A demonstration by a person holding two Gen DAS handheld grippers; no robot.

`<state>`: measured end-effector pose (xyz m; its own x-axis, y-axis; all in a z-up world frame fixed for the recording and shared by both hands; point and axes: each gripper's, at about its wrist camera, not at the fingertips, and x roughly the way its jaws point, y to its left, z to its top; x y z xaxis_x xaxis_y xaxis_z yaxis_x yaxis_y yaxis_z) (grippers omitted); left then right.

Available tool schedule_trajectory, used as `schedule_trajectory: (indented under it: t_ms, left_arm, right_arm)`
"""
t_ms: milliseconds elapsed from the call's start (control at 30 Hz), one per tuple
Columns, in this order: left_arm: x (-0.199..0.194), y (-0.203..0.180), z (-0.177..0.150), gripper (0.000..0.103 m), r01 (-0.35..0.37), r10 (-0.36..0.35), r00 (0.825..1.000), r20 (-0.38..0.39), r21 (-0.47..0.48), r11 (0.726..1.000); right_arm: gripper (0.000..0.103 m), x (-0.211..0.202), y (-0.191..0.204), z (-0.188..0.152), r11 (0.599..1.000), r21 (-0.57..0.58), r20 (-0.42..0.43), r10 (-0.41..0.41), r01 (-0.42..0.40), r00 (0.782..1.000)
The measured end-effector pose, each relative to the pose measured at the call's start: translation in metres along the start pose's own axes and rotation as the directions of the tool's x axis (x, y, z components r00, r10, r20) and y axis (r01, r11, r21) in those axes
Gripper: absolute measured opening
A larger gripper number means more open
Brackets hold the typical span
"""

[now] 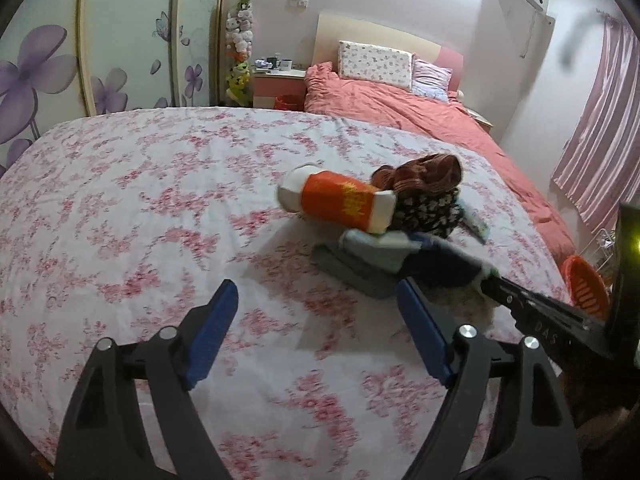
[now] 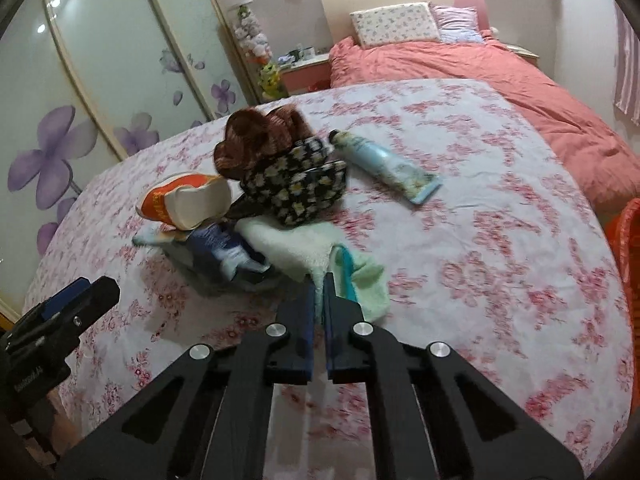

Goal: Collect trash
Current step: 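Move both tools back to the remaining items on the table, then grasp the pale green sock with the right tool while the left tool grasps the blue wrapper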

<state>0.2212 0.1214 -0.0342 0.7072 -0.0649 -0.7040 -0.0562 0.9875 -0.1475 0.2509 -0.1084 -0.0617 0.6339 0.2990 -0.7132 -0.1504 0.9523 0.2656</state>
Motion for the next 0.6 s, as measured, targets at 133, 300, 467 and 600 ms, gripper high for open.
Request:
schedule_trajectory:
  t_ms: [133,300,467,600]
  left_arm:
    - [0.007,-0.020,0.004,0.084,0.060,-0.061,0.998,-0.021,-0.016,0.998]
    - [0.020,-0.049,0.000,0.084,0.089,-0.088,0.994,-0.062,0.006,0.996]
    - [0.033,-0.059,-0.001,0.084,0.118,-0.124,0.987,-0.106,-0.062,0.991]
    - [0.037,-0.067,0.004,0.081,0.093,-0.100,0.990,-0.098,-0.076,0.993]
  right_arm:
    - [0.004,-0.014,-0.018,-0.002,0.998,0.037,0.033,-0.055,0.054,0.998]
    - [0.004,-0.037,-0.048,-0.005,0.983,0.107,0.076,-0.161,0.152,0.984]
    - [0.004,-0.051,-0.071,-0.008,0.973,0.146,0.092,-0.194,0.179,0.977]
    - [0.004,-0.053,-0.075,-0.011,0.974,0.145,0.088,-0.187,0.173,0.978]
